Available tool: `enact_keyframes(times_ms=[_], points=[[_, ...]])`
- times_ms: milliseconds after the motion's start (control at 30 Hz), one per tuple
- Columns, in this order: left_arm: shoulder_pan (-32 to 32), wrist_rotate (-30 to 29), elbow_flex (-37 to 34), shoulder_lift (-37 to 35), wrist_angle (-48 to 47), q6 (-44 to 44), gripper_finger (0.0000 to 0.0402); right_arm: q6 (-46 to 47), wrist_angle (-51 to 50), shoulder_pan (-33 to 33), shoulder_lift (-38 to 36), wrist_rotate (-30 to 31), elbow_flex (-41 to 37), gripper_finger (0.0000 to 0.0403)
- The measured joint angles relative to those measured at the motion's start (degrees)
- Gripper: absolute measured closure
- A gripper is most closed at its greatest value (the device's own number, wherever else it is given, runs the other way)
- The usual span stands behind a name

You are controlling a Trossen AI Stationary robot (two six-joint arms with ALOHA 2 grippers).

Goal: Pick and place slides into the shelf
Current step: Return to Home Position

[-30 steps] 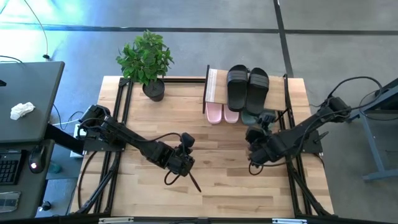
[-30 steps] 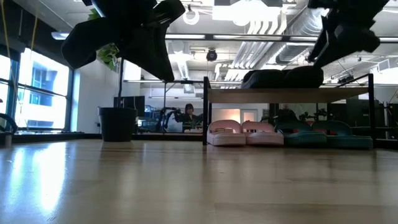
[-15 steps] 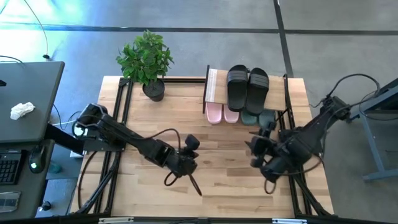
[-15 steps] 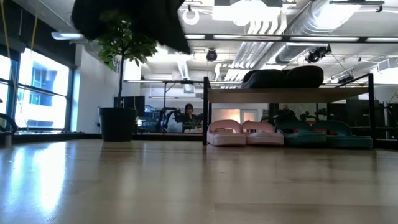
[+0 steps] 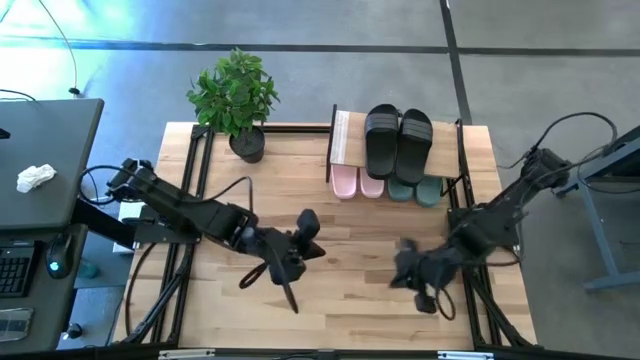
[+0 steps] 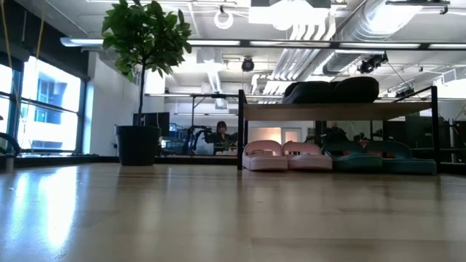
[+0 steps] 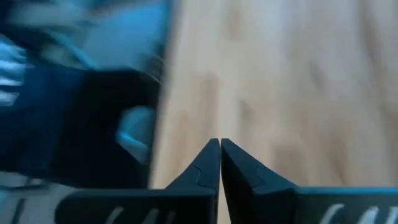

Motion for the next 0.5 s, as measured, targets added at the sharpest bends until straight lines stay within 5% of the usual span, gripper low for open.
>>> enact_keyframes(times_ms=[133,500], points=[[0.01,1.68,1.33,0.11,1.29,3.77,0.0401,-17.76,23.47,-6.08,0.79,-8.12,-6.31,0.0401],[3.81,2.31,1.52,-5.09,6.85,10.66,0.0401,-51.31,18.41,-28.81,-2.86,-5.17,7.99,0.0403]])
